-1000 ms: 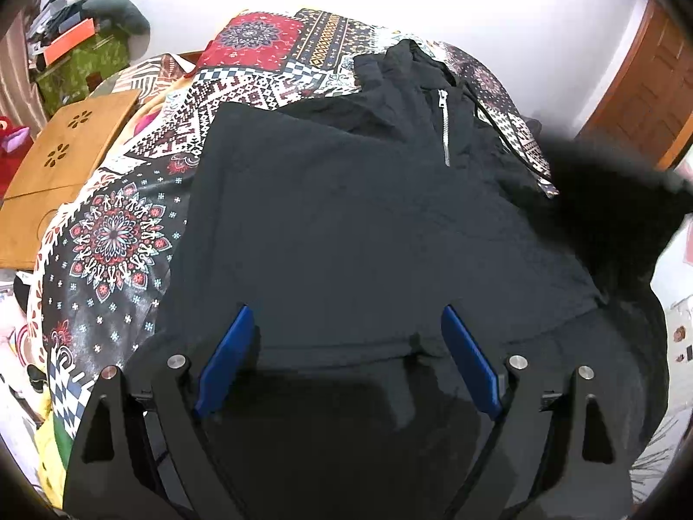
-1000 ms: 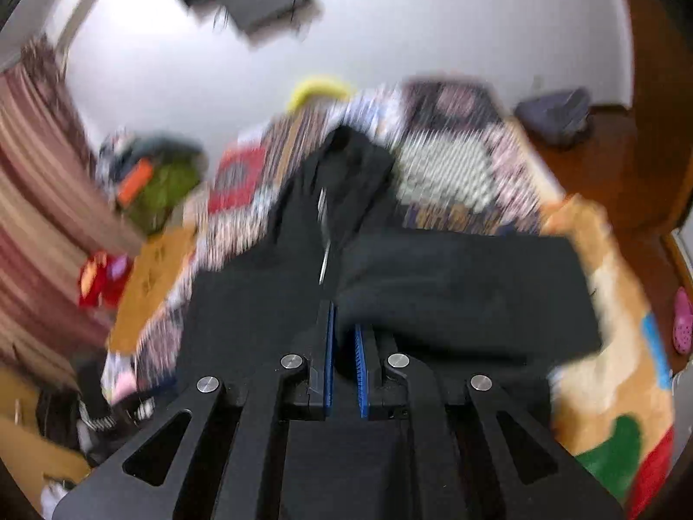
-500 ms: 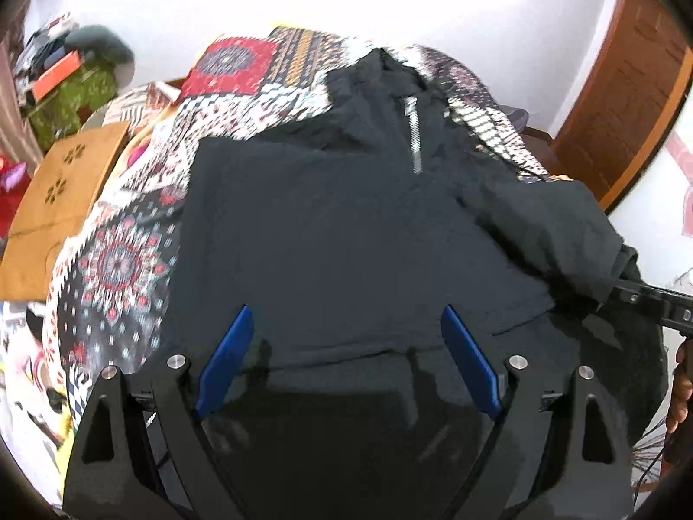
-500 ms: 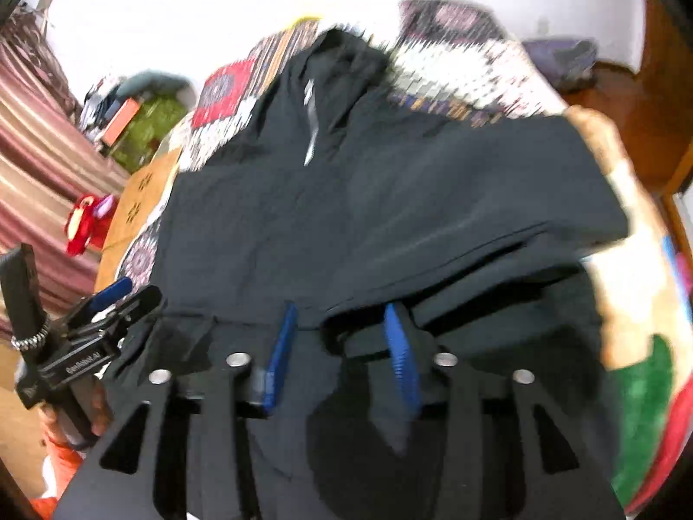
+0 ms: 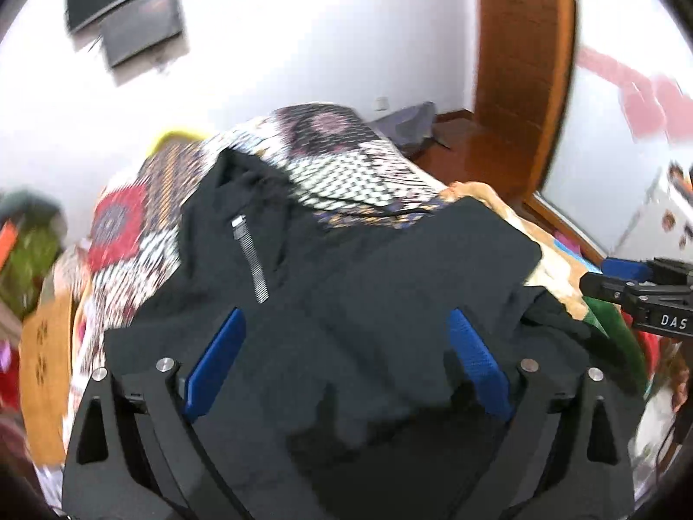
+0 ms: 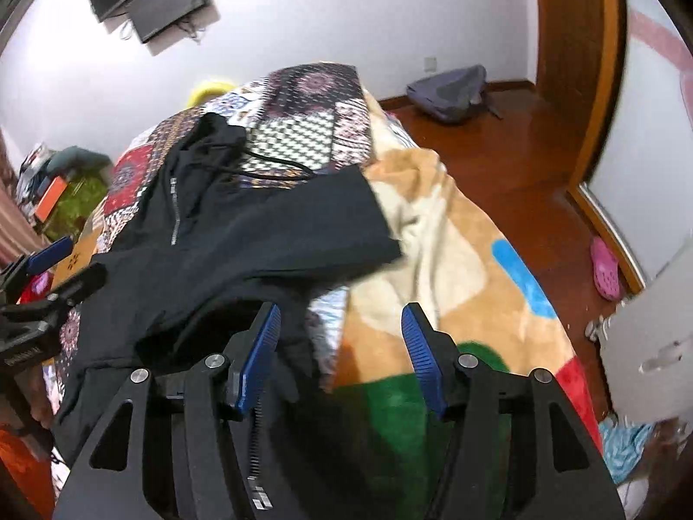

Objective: Fold large clothes

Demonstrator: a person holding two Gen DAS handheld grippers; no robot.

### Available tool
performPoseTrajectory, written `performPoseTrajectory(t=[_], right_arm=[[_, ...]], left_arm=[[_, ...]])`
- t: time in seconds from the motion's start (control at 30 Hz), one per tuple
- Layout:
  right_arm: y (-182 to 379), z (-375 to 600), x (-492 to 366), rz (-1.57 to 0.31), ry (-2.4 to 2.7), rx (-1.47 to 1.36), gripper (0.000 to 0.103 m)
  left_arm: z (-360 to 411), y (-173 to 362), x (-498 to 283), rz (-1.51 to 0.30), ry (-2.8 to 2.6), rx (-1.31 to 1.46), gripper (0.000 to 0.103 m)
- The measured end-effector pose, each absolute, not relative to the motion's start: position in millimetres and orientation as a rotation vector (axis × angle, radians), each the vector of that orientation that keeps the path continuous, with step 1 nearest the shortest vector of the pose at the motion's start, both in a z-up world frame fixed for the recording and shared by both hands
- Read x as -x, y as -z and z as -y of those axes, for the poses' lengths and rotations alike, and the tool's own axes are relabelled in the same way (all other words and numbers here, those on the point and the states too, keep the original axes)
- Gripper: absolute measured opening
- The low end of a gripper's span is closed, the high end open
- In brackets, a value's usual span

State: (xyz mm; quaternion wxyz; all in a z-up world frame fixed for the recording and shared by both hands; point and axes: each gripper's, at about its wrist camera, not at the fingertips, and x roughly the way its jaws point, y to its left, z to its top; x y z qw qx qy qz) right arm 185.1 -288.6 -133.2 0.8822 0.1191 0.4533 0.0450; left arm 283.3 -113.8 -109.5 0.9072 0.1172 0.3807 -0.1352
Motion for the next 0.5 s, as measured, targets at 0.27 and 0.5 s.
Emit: performPoseTrajectory(t=[0.27,0.5], right_arm=[[163,290,-185,-1.009,-0.117,-0.254,0.055],[181,296,-181,-1.02,-0.109,-0.25,0.071]], left_arm=[[175,170,-310,-0.955,0.388,-0.406,0.096],[187,179,-321,-1.002,0.472,-0.327,0.096]])
